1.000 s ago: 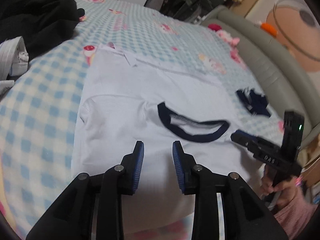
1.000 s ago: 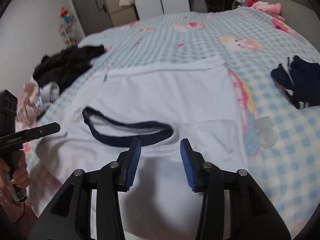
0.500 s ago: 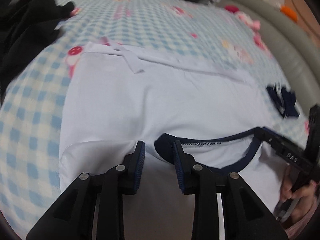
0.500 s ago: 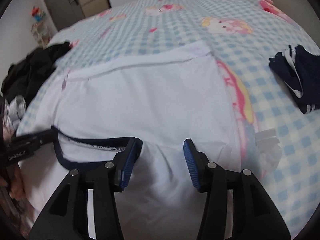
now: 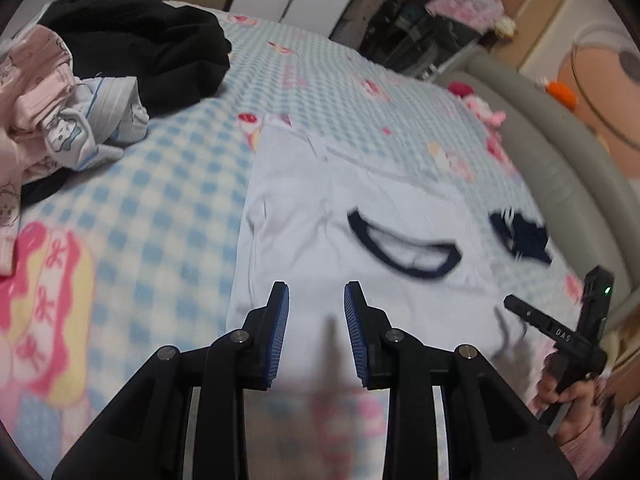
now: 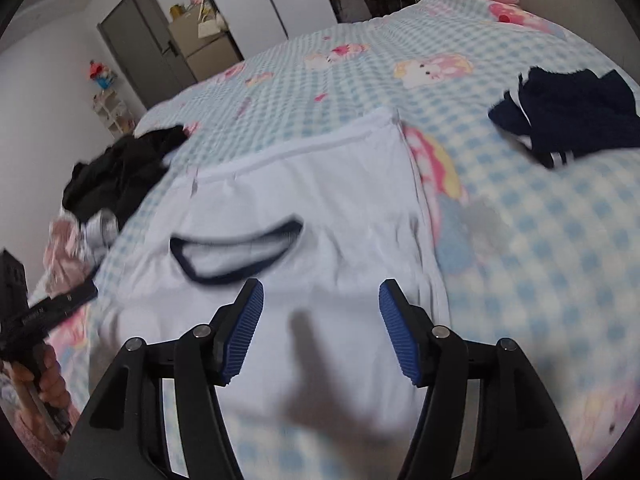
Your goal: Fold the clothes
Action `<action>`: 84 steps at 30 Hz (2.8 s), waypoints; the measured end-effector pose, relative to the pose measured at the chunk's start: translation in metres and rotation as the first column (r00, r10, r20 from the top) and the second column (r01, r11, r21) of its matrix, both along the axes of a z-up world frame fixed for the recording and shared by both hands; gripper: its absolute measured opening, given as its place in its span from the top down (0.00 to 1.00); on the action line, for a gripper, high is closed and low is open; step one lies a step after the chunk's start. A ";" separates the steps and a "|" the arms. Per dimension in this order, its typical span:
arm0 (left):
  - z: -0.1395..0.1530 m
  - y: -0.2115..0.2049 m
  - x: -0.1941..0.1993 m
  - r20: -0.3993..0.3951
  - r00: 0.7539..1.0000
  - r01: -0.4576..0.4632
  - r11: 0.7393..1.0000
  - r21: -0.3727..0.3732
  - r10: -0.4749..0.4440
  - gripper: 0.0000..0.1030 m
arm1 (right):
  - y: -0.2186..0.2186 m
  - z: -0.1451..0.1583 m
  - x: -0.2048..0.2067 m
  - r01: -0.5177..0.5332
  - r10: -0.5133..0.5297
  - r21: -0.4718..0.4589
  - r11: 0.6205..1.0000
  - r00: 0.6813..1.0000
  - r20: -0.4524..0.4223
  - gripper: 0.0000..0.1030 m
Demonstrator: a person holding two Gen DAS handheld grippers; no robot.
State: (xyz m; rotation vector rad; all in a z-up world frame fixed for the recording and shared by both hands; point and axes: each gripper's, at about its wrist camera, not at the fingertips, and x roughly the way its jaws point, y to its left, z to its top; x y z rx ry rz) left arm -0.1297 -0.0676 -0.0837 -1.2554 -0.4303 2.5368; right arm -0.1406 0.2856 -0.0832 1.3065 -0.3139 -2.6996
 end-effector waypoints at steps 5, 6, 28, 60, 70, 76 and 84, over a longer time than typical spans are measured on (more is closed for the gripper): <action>-0.029 -0.009 0.015 0.079 0.991 -0.097 0.982 -0.160 0.111 0.67 | 0.000 -0.013 0.030 -0.005 0.002 0.157 0.988 1.000 0.018 0.42; -0.030 -0.018 0.019 0.086 0.988 -0.122 0.988 -0.097 0.130 0.66 | 0.008 -0.014 0.033 0.012 -0.016 0.136 0.991 1.000 0.025 0.42; -0.042 -0.020 0.007 0.035 0.997 -0.075 0.988 0.137 0.071 0.58 | 0.038 -0.010 0.053 0.078 -0.077 -0.054 0.995 0.997 0.009 0.34; -0.028 -0.025 -0.016 0.129 0.978 0.143 0.979 0.147 -0.163 0.59 | 0.011 0.008 0.034 0.099 -0.100 0.067 0.993 0.995 0.012 0.37; -0.063 -0.034 -0.004 0.234 0.970 0.003 0.961 0.276 -0.071 0.58 | 0.056 -0.026 0.051 0.170 -0.179 0.089 0.981 0.977 0.112 0.36; -0.079 -0.024 -0.016 0.253 0.962 -0.004 0.922 0.387 -0.102 0.51 | 0.060 -0.026 0.044 0.131 -0.119 -0.160 0.978 0.989 0.087 0.36; -0.069 -0.005 -0.022 0.199 0.977 0.006 0.939 0.343 -0.079 0.65 | 0.051 -0.040 0.018 0.148 -0.127 -0.241 0.959 0.987 0.099 0.52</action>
